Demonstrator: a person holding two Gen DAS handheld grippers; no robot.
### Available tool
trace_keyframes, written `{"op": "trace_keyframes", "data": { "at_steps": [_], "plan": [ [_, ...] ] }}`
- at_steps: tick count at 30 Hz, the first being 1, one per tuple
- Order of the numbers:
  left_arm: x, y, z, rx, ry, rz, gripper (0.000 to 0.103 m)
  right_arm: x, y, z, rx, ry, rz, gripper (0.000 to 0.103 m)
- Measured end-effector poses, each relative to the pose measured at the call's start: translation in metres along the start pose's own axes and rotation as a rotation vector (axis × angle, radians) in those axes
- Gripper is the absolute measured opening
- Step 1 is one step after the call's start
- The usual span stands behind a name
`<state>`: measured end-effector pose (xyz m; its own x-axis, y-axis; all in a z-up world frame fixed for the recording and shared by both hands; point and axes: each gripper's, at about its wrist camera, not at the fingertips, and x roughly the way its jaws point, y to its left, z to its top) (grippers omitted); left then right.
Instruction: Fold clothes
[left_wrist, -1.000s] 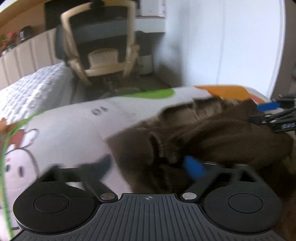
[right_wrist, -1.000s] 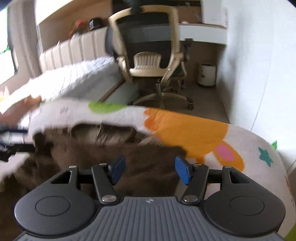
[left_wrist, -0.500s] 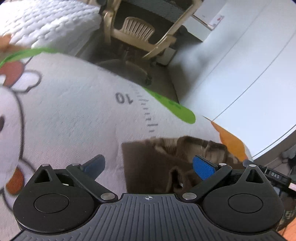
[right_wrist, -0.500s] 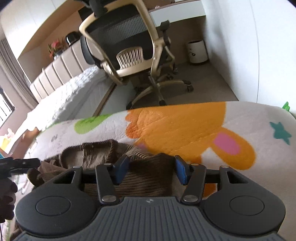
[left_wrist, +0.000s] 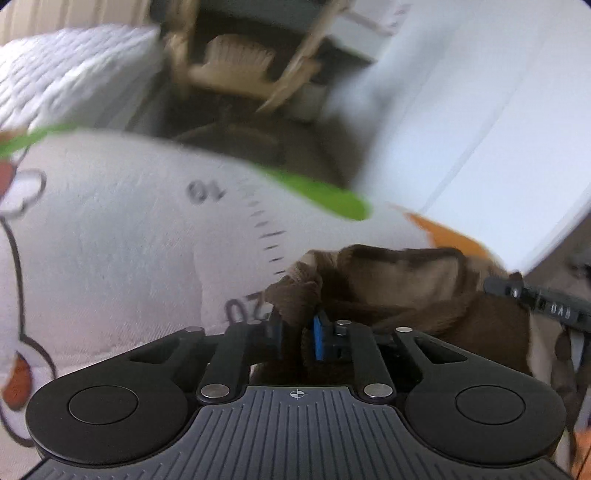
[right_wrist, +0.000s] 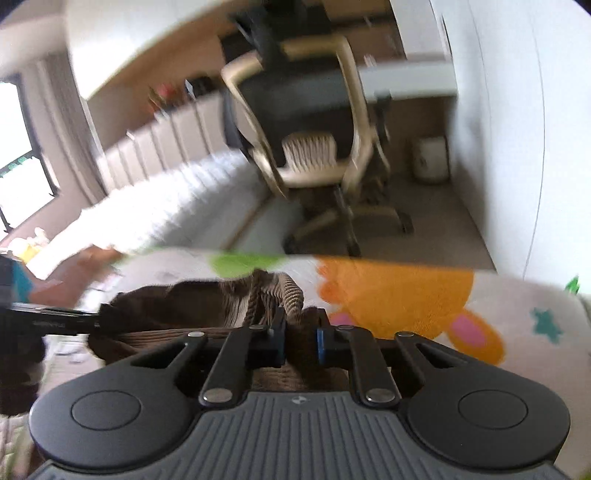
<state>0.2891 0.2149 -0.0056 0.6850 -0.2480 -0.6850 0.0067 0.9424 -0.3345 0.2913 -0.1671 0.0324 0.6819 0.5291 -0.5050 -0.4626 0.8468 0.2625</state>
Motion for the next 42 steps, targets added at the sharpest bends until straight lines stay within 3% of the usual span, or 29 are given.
{"op": "trace_keyframes", "data": {
  "at_steps": [4,8,11,12,13,16,19,21,25,29,31,32,33,34,37,42],
  "plan": [
    [-0.067,-0.019,-0.014,0.128,-0.065,-0.095,0.015,-0.081,0.03,-0.029,-0.115,-0.047,0.014,0.014],
    [-0.119,-0.029,-0.054,0.2,-0.071,-0.114,0.016,-0.119,0.052,-0.083,-0.236,0.036,-0.014,0.016],
    [-0.136,-0.038,-0.098,0.275,-0.01,-0.086,0.029,-0.125,0.052,-0.126,-0.275,0.155,-0.072,0.024],
    [-0.14,-0.04,-0.112,0.307,0.025,-0.087,0.04,-0.126,0.047,-0.138,-0.268,0.192,-0.091,0.026],
    [-0.144,-0.041,-0.127,0.338,0.059,-0.089,0.054,-0.128,0.042,-0.148,-0.257,0.225,-0.107,0.029],
    [-0.151,-0.04,-0.155,0.364,0.125,-0.124,0.076,-0.148,0.025,-0.155,-0.183,0.215,-0.12,0.041],
    [-0.162,-0.033,-0.16,0.342,0.132,-0.188,0.086,-0.171,0.009,-0.151,-0.084,0.14,-0.104,0.06],
    [-0.175,-0.025,-0.158,0.302,0.089,-0.233,0.094,-0.18,-0.001,-0.14,0.021,0.061,-0.046,0.063],
    [-0.166,-0.013,-0.129,0.146,-0.003,-0.239,0.095,-0.152,-0.011,-0.126,0.189,0.006,0.076,0.064],
    [-0.132,-0.011,-0.109,0.019,-0.006,-0.168,0.095,-0.098,0.0,-0.125,0.179,0.048,0.08,0.061],
    [-0.114,-0.014,-0.108,-0.026,0.026,-0.115,0.092,-0.081,0.012,-0.128,0.122,0.072,0.074,0.027],
    [-0.106,-0.016,-0.108,-0.043,0.04,-0.092,0.087,-0.08,0.021,-0.128,0.068,0.075,0.052,0.02],
    [-0.1,-0.018,-0.108,-0.057,0.054,-0.07,0.065,-0.08,0.028,-0.127,0.021,0.074,0.031,0.01],
    [-0.096,-0.022,-0.109,-0.045,0.066,-0.058,0.041,-0.086,0.032,-0.124,-0.002,0.064,0.019,0.009],
    [-0.102,-0.032,-0.109,0.01,0.07,-0.026,0.019,-0.127,0.036,-0.114,-0.044,0.022,0.045,0.008],
    [-0.17,-0.047,-0.117,0.143,0.025,-0.102,0.017,-0.189,0.048,-0.128,-0.134,0.041,0.118,0.008]
  ]
}}
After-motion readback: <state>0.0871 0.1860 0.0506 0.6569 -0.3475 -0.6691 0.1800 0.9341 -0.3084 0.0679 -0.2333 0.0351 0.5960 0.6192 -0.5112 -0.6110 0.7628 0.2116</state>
